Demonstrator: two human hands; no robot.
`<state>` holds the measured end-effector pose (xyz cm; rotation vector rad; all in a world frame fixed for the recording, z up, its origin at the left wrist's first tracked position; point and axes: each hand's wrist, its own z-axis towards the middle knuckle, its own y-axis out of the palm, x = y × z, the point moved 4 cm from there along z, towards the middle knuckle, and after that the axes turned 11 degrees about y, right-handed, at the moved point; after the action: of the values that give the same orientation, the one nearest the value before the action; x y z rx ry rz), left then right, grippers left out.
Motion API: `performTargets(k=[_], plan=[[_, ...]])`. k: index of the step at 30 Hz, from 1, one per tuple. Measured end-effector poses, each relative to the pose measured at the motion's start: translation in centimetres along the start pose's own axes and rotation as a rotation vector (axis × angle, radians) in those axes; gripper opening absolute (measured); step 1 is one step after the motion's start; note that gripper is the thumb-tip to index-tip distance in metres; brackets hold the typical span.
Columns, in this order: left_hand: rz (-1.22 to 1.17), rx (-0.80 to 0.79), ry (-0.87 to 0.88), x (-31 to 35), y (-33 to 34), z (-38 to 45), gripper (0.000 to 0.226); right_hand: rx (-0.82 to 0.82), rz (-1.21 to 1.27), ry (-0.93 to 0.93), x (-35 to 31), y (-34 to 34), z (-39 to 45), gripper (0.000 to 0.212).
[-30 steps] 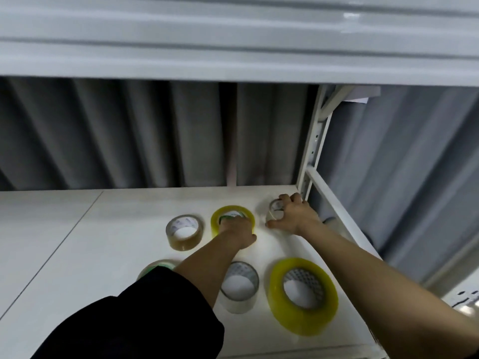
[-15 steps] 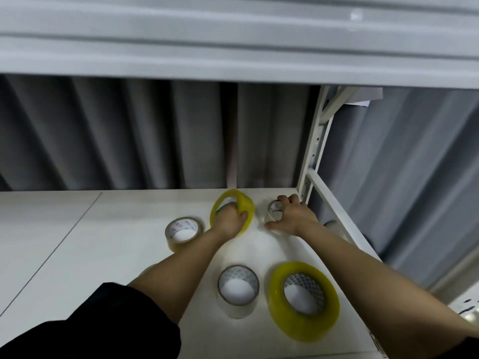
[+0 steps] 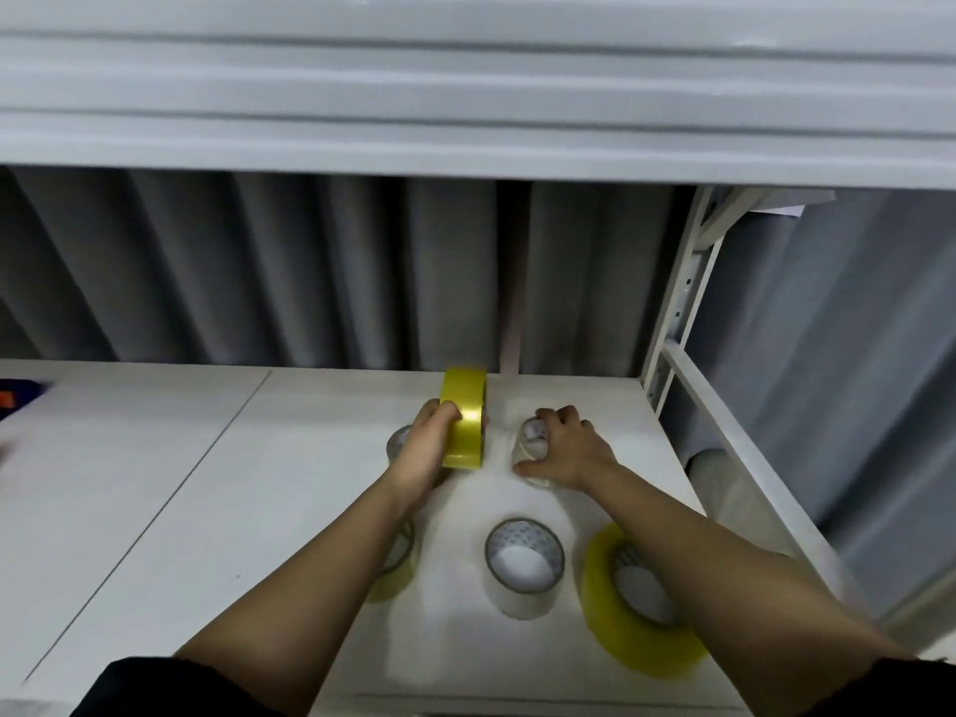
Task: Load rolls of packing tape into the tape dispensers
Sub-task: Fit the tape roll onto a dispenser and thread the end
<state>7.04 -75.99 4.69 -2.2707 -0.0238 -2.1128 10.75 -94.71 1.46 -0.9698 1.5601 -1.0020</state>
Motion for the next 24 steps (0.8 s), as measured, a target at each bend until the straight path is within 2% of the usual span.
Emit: performTargets(k=[2,6,15,18,21,23,24], plan=[[-0.034,0.056,-0.041,-0.8,-0.7,0.2,0.032,-0.001,-0.021,-0.012,-0.5,0.7,-0.1,0.085],[-0.106,0.049,-0.107,-1.4,-1.1,0.2,0.030,0.020,-0.103,0.005,-1.3,1.7,-0.1,0.087],[-0.066,0.035,-0.092,0.6,-1.0,-1.6,0.040,0.013,-0.167,0.041,-2.2,3.6,0.5,0.092],[-0.060,0.012,-0.042,1.3,-0.7,-2.0,0.018,-0.005,-0.190,0.052,-2.1,4.1,0.8,0.095],[-0.070,-0.007,-0.006,1.5,-0.5,-1.8,0.012,-0.054,-0.166,0.088,-1.9,4.1,0.7,0.103],[-0.068,0.003,0.004,1.3,-0.5,-1.7,0.013,0.008,-0.107,0.109,-2.0,3.3,0.1,0.099],[-0.070,0.001,0.008,1.1,-0.5,-1.7,0.015,0.098,-0.045,0.107,-2.2,2.4,-0.3,0.091]])
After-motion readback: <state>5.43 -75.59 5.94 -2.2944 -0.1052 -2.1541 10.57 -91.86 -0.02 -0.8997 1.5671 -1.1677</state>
